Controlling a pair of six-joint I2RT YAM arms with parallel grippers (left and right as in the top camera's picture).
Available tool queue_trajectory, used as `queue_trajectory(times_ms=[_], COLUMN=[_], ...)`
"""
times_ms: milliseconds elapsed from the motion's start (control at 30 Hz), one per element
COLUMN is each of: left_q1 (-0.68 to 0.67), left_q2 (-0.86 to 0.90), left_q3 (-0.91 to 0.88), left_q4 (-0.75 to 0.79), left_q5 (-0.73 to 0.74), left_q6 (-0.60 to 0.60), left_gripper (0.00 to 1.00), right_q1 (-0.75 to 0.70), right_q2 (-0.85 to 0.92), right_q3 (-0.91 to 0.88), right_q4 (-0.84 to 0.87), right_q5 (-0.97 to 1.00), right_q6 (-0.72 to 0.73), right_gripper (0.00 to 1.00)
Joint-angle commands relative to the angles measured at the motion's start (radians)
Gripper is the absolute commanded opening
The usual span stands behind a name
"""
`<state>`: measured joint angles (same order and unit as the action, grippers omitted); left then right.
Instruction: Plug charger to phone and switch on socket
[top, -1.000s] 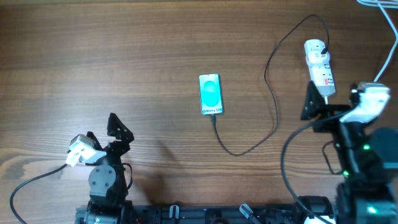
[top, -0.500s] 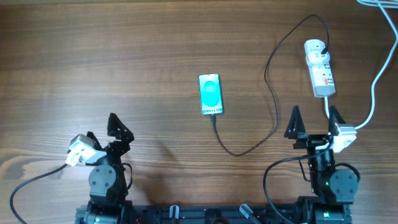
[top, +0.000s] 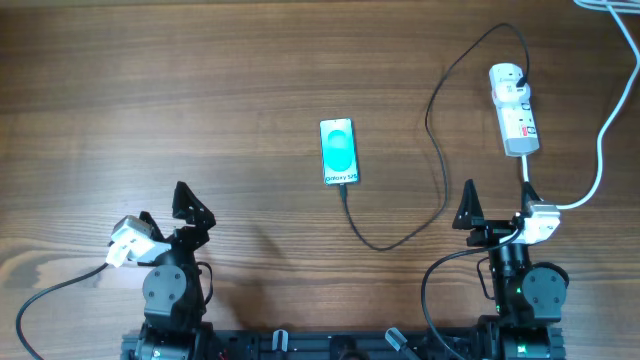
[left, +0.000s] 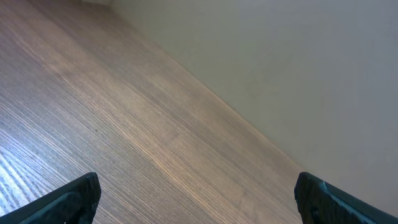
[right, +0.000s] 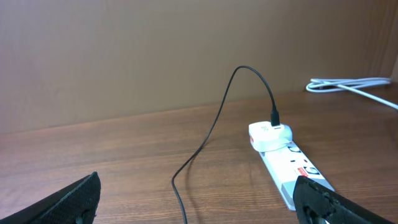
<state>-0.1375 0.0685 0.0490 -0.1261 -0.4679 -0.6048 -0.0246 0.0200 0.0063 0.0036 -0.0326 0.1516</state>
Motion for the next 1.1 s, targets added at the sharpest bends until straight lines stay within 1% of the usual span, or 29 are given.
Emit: queue_trajectory(times_ms=[0,433,567,733,767,833,900,1067], left_q1=[-0.004,-0.004,0.018,0.129,0.171,0.202,0.206,0.206], left_q2=[0.0,0.0,-0.058,-0.065,-0.065,-0.065,-0.065,-0.065], left_q3=[-0.01,-0.01,-0.01,-0.011,-0.011,-0.014,-0.015,-0.016], left_q4=[0.003,0.003,0.003,0.004,0.003,0.002,-0.001,-0.005], left_q5=[-0.016,-0.016,-0.016,0.115,0.201,0.32,0.371,0.434], left_q6=[-0.002,-0.002,-0.002,0.003,0.092,0.244,0.328,0.34], left_gripper=[1.0,1.0,1.0,1.0,1.0,1.0,1.0,1.0], right_q1=[0.005,0.005,0.005,0.005,0.005,0.005,0.005,0.005], right_q2=[-0.016,-0.016,-0.016,-0.016,-0.016,-0.016,-0.016,-0.016], right_q3=[-0.001,-0.001,-0.001,-0.001,-0.001,-0.001,-0.001,-0.001], right_q4=[0.001,0.001,0.001,0.001,0.001,0.001,0.001,0.001], right_q5=[0.009,0.009,0.009,0.009,0.009,0.009,0.009,0.009], right_q6=[-0.018,-0.018,-0.018,-0.018,-0.018,-0.018,-0.018,-0.018], right_gripper=[1.0,1.0,1.0,1.0,1.0,1.0,1.0,1.0])
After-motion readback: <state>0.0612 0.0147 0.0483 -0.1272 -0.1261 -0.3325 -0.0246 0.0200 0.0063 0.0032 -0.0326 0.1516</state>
